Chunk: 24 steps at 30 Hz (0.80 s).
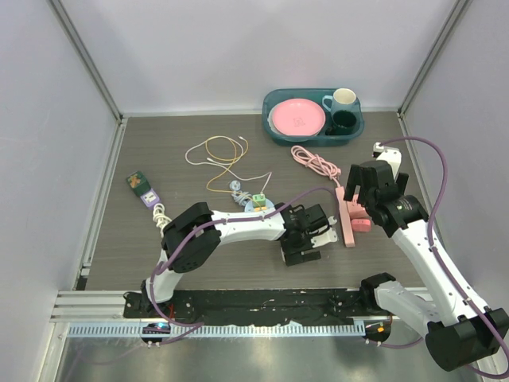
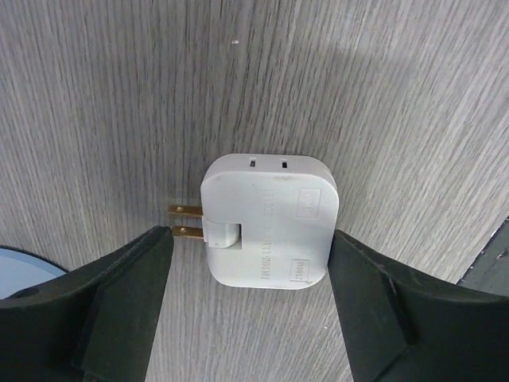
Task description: Insert the plug
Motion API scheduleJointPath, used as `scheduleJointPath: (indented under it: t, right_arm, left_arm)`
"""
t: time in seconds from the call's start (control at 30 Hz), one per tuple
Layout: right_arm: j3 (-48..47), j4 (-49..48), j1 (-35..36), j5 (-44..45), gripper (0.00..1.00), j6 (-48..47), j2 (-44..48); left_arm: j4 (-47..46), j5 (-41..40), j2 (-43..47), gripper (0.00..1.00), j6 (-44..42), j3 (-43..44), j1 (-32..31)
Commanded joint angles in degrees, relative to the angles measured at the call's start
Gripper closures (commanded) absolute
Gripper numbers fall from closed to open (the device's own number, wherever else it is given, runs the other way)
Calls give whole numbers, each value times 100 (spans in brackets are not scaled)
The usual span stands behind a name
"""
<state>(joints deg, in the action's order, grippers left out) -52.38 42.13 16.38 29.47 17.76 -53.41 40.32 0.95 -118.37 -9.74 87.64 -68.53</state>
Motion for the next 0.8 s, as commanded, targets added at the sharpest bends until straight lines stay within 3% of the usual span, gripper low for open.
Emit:
scheduleJointPath:
  t: [0.0,0.23,0.37,0.47,0.77]
  right_arm:
    - [-106,-223,-30,-108,1,-18,14]
    - [-97,-249,-30,-380,1,0,23]
    - [-97,-275,-30,-670,2,-18,50]
    - [-53,-354,-30,-1145,3,8,85]
    - [167,-1021,-39,-2366,6,-237,515]
  left_arm:
    - [-5,107,103,20,-20,193,-29]
    - [-235,318,200,30,33,184,-20]
    - [-366,388,410,44,200,61,-11]
    - [-603,502,718,50,542,-246,85]
    - [-1719,1126,1886,53,2316,-1178,1103]
